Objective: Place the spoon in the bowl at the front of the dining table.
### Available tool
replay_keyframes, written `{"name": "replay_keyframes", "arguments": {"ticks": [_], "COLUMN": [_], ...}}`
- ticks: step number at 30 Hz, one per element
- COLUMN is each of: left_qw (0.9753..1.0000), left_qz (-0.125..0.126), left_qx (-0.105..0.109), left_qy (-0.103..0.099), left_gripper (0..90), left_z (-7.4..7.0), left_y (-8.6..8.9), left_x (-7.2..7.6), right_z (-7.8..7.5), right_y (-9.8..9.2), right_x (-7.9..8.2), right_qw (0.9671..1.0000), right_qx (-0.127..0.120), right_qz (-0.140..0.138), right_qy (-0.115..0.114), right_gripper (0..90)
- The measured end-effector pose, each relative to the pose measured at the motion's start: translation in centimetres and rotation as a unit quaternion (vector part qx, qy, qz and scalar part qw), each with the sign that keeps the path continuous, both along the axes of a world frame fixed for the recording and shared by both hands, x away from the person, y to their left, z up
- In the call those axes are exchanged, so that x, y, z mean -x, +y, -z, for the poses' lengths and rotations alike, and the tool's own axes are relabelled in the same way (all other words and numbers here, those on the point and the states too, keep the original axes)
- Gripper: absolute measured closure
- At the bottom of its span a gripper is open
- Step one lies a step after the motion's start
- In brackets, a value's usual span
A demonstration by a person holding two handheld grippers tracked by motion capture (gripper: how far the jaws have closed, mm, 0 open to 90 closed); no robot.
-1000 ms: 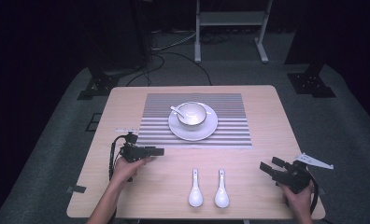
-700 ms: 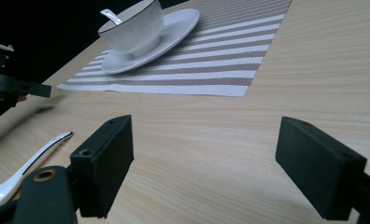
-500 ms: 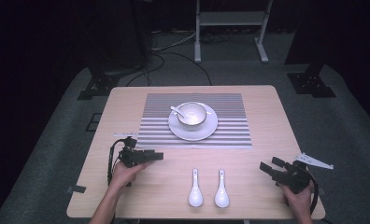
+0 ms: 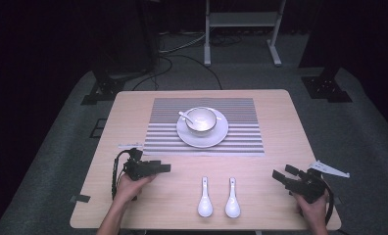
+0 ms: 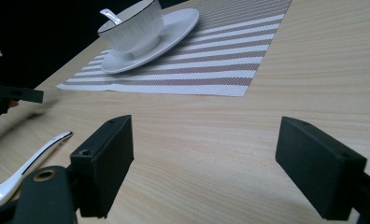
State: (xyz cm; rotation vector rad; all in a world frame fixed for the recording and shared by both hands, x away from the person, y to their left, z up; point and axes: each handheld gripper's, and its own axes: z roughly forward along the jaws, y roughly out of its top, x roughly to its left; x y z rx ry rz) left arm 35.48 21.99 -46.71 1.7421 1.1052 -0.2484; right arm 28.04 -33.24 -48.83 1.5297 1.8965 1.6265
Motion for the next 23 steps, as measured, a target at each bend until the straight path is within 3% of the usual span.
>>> {"name": "replay_keyframes", "arguments": {"ticks": [3,6,9,17,23], "left_qw": [1.0000,0.9997,0.9994,0.9984,0.9981], "left_qz": [-0.002,-0.010,-0.015,-0.026,-0.035], "left_qx": [0.002,0.021,0.026,0.020,0.020], "left_qy": [-0.001,-0.008,-0.018,-0.045,-0.046], "left_gripper": [10.8,10.7,10.2,8.9,8.9], "left_z": [0.0,0.1,0.2,0.0,0.3], "left_y": [-0.1,-0.1,0.0,0.2,0.6], "left_x": [0.4,1.0,1.7,3.3,3.8], "right_z": [0.0,0.0,0.0,0.0,0.0], "right_y": [0.0,0.0,0.0,0.1,0.1], "right_x": [0.0,0.0,0.0,0.0,0.0], "right_qw": [1.0000,1.0000,1.0000,1.0000,1.0000], "right_qx": [0.000,0.000,0.000,0.002,0.002], "right_qz": [0.000,-0.001,-0.001,-0.003,-0.007], "right_qy": [0.000,0.001,0.000,-0.001,-0.001], "right_gripper": [18.3,18.3,18.3,18.3,18.3]}}
